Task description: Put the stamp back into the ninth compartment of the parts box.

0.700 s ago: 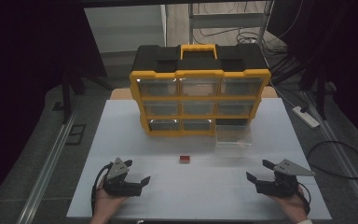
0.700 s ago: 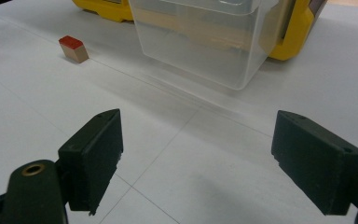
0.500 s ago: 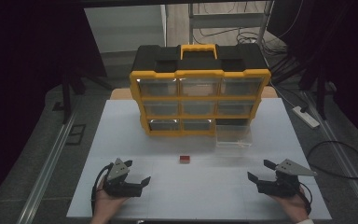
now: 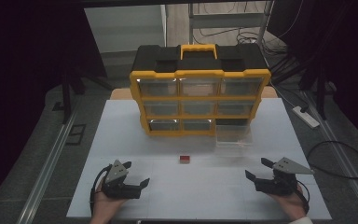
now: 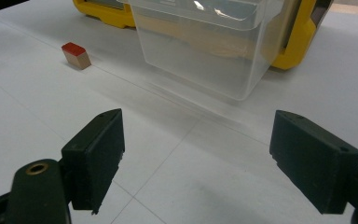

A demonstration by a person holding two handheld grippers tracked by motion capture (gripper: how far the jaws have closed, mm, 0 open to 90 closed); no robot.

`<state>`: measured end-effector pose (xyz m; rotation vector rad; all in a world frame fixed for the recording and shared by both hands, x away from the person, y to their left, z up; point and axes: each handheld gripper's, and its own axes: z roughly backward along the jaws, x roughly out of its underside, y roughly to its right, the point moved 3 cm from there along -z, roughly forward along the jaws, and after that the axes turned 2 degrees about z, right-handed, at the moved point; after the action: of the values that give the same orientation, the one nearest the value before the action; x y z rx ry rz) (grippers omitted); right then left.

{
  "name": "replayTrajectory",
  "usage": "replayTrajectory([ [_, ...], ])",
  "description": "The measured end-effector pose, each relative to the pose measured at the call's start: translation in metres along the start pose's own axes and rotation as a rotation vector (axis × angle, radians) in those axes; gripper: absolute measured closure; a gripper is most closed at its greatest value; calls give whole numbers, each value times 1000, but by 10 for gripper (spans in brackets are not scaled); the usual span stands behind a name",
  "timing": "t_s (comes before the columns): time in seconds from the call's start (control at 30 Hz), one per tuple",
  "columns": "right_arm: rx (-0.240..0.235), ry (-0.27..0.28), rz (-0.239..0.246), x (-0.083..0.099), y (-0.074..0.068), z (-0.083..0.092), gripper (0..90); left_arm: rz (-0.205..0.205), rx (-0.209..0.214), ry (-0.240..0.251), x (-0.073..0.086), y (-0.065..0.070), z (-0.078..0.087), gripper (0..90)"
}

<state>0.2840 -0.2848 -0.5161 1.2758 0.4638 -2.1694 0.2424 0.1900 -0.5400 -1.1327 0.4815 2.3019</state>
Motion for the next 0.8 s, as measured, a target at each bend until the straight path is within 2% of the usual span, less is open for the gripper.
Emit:
replayTrajectory([
  [0.17, 1, 11, -9, -3, 1, -3, 192, 6, 11, 6, 0, 0, 1, 70],
  [0.3, 8, -4, -2, -3, 1, -4, 197, 7, 16, 7, -1, 0, 0, 70],
  [0.57, 5, 10, -5, -7, 1, -4, 206, 15, 15, 9, 1, 0, 2, 70],
  [0.8, -2, 32, 5, -17, -4, -2, 205, 9, 18, 8, 0, 1, 1, 70],
])
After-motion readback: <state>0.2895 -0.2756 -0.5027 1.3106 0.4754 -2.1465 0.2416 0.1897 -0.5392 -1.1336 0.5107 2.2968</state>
